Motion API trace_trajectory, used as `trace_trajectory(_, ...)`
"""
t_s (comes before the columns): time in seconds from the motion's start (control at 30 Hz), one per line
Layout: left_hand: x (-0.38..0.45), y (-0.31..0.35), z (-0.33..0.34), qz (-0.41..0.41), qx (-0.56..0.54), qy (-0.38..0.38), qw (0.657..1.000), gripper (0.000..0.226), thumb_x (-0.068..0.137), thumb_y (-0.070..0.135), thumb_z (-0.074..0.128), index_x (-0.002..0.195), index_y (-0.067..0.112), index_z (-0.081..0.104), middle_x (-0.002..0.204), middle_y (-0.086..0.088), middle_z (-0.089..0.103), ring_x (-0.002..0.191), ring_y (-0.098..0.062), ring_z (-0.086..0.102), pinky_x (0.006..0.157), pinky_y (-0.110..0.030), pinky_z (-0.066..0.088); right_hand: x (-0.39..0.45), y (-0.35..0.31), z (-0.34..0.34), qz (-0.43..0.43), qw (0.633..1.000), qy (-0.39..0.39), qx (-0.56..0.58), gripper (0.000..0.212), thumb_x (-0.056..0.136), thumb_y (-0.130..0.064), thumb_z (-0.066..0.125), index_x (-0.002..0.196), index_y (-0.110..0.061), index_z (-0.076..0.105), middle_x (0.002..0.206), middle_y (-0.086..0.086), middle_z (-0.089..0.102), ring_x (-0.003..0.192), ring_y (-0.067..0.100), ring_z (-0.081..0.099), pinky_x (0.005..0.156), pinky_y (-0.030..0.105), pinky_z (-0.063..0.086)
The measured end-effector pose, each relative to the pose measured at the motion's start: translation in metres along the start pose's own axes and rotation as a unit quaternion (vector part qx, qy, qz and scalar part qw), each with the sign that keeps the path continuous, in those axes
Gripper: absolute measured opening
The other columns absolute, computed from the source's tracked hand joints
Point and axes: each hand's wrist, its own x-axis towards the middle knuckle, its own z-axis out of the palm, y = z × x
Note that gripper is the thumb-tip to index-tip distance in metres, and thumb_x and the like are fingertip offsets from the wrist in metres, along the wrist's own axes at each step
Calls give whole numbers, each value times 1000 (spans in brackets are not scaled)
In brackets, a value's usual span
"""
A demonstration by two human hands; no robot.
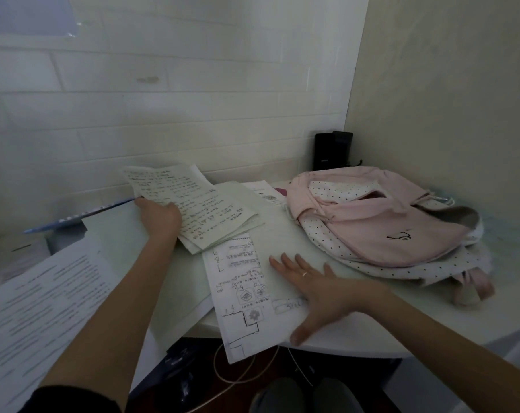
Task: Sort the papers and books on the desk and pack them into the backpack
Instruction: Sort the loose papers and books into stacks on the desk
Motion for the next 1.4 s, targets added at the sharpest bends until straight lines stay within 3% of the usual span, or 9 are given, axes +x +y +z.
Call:
trace_trajectory(0.13, -2, -5, -1, 41, 27, -67, 997, 63, 89, -1, 49, 143, -1, 17, 144, -17, 41, 130, -30, 44, 103, -31, 38, -2, -5, 14, -2, 993, 113, 40, 102, 78, -68, 56, 144, -48, -19, 159, -11, -15, 146, 13, -16, 115, 60, -7)
trace_trajectory(0.3, -8, -6, -3, 75, 56, -121, 988, 96, 84, -1, 62, 150, 5, -8, 156, -14, 14, 143, -24, 22, 119, -32, 19, -10, -11, 26, -9, 996, 89, -16, 121, 64, -80, 58, 141, -46, -27, 153, -11, -32, 139, 13, -33, 111, 54, -20)
trace_trajectory(0.5, -18, -8, -15, 100, 85, -154, 979, 100, 76, 0, 73, 151, 10, 9, 151, -15, 29, 137, -25, 35, 112, -31, 32, -21, -14, 36, -7, 992, 125, 18, 105, 71, -78, 53, 143, -51, -18, 157, -14, -21, 143, 7, -23, 115, 53, -13)
trace_trajectory(0.67, -20, -11, -20, 30, 67, -174, 982, 43, 83, -2, 64, 124, 11, 60, 135, -15, 53, 102, -24, 63, 86, -28, 51, -25, 1, 36, 15, 983, 176, 48, 74, 92, -43, 54, 149, -42, 7, 160, -10, 5, 147, 6, 1, 119, 43, 2)
trace_trajectory(0.83, -16, -17, -18, -44, -21, -165, 985, 46, 82, -5, 65, 126, 9, 60, 136, -16, 53, 105, -30, 63, 89, -36, 54, -15, 6, 23, 63, 962, 263, 21, 61, 91, -13, 49, 146, -31, 32, 154, 1, 33, 138, 20, 38, 107, 37, 34)
trace_trajectory(1.0, -14, -17, -18, -52, -43, -169, 983, 53, 83, -6, 64, 134, 7, 53, 141, -17, 47, 111, -32, 60, 90, -36, 53, -4, 17, 7, 131, 950, 274, -70, 58, 88, 2, 38, 140, -25, 43, 136, 8, 54, 122, 27, 51, 93, 36, 41)
trace_trajectory(1.17, -13, -14, -19, -49, -42, -159, 985, 58, 83, -8, 63, 137, 9, 50, 145, -16, 43, 120, -31, 55, 98, -35, 49, 0, 36, -31, 182, 828, 519, 112, 20, 91, -3, 49, 99, -6, 67, 91, 18, 68, 86, 30, 61, 64, 31, 33)
trace_trajectory(1.23, -15, -12, -18, -64, -52, -161, 983, 60, 83, -11, 61, 137, 13, 49, 144, -15, 44, 119, -32, 54, 95, -38, 51, -7, 40, -55, 198, 792, 553, 167, 21, 93, -5, 49, 76, -11, 60, 71, 10, 57, 76, 22, 51, 62, 28, 25)
trace_trajectory(1.4, -20, -7, -13, -35, -26, -194, 980, 63, 84, -11, 59, 140, 17, 47, 143, -11, 45, 114, -28, 57, 86, -33, 53, -12, 23, -104, 154, 748, 587, 270, 29, 93, -8, 48, 64, -12, 48, 60, -2, 44, 68, 17, 43, 60, 27, 29)
